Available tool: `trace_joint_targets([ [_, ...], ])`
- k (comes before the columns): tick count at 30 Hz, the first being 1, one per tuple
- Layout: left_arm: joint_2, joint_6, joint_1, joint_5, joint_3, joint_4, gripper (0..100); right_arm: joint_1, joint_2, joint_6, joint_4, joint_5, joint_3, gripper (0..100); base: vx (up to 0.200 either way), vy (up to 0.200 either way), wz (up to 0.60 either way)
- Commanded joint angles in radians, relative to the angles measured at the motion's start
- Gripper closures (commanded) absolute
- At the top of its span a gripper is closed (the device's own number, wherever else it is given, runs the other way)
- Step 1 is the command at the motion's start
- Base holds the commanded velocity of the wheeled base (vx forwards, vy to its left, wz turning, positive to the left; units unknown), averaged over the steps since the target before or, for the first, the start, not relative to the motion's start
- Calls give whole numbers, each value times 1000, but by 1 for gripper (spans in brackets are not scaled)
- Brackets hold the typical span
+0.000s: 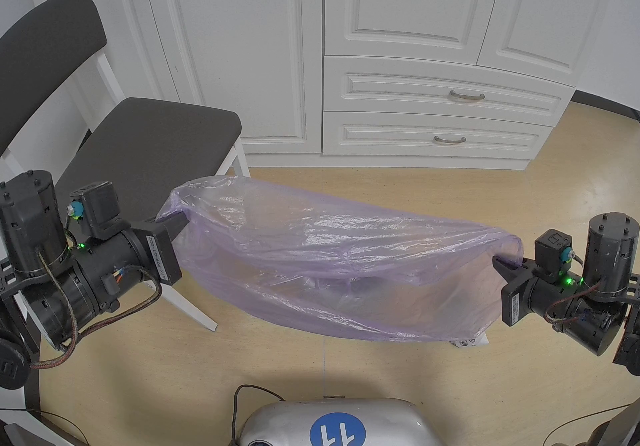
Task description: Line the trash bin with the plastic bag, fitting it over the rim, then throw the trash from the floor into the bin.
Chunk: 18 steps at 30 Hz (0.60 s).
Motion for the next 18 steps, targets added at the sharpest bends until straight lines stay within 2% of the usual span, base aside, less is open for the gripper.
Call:
trace_joint_targets([
  [1, 12, 0, 3, 0, 5, -2, 100, -29, -4, -15, -2, 5, 31, 100, 0, 0, 0],
  [5, 23, 4, 3, -3, 21, -4, 100, -69, -7, -67, -2, 14, 42, 100, 0, 0, 0],
  [12, 15, 11, 6, -8, 39, -5, 100, -86, 6, -72, -1, 13, 48, 100, 0, 0, 0],
  [18, 6, 29, 39, -14, 57, -5, 100, -155, 32, -112, -10, 14, 44, 100, 0, 0, 0],
])
